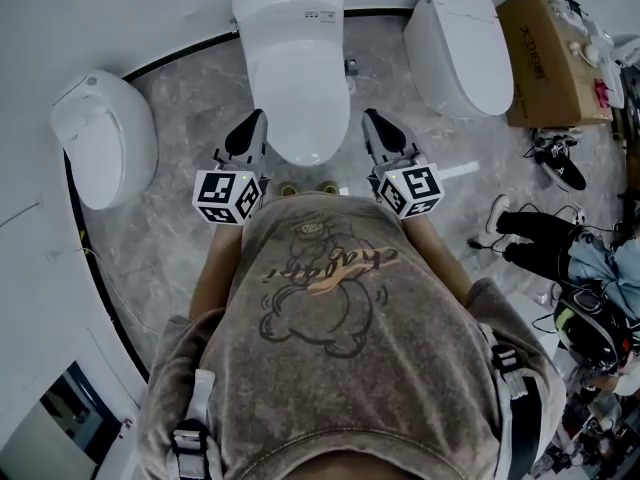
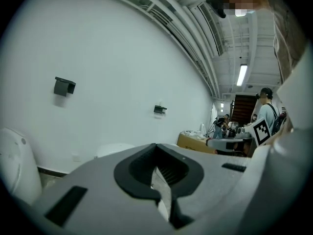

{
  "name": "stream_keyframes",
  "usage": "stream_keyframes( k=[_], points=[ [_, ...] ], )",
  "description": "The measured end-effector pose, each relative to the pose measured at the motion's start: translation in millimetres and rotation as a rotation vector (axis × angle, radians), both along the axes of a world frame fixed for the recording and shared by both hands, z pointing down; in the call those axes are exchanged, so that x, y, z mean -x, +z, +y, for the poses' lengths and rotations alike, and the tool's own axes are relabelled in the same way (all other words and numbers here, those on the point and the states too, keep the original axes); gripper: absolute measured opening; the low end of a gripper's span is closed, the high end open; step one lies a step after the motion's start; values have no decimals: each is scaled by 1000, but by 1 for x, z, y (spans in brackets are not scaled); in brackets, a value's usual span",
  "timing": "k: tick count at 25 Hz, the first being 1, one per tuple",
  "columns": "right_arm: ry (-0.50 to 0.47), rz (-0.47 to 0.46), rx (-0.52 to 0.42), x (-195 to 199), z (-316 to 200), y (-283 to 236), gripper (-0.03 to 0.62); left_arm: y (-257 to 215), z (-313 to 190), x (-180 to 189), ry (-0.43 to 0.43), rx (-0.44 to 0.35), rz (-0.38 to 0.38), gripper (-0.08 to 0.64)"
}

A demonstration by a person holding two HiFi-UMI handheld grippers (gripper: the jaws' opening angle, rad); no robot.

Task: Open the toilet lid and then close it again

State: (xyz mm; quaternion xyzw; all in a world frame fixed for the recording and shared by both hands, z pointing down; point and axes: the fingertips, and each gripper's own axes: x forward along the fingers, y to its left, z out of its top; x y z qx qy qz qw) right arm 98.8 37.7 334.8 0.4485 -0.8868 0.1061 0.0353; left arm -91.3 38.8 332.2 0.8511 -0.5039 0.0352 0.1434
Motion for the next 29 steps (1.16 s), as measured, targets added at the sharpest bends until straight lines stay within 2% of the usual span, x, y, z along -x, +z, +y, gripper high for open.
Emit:
stream_keyframes(
  k=[9,29],
  points=[
    [0,0,4,8,1,2,26,1,4,0,-16,7,25,9],
    [-23,19,8,14,13,4,27,0,17,8,-58,7,25,9]
  ],
)
